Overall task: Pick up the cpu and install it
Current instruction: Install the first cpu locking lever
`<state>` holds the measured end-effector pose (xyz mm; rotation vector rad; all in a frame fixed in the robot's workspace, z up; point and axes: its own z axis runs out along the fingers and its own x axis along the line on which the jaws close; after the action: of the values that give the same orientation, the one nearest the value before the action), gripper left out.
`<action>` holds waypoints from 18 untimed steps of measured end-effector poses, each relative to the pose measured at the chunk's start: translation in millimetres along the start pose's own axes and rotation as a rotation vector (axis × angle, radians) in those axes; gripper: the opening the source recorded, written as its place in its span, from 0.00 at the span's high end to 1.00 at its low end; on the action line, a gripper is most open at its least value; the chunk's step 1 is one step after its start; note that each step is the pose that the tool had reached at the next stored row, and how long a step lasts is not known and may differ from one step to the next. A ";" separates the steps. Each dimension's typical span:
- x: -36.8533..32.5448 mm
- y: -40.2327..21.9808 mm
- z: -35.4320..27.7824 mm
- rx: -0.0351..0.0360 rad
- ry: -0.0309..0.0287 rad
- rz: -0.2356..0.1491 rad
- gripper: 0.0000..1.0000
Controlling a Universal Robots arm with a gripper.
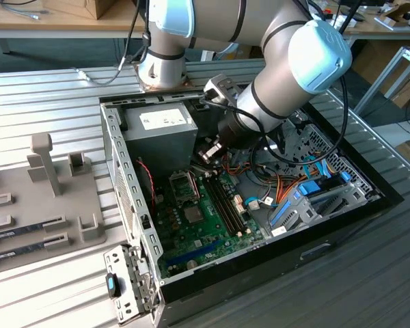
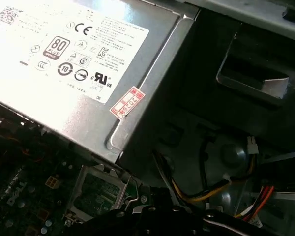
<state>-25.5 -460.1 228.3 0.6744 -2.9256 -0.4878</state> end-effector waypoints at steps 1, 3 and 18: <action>-0.3 -1.3 4.0 0.0010 0.0137 -0.039 0.89; 2.4 -5.7 4.7 -0.0046 0.0112 -0.041 0.89; 4.2 -10.2 20.2 -0.0322 -0.0018 -0.047 0.89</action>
<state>-28.4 -464.9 206.0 0.7406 -2.9027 -0.5392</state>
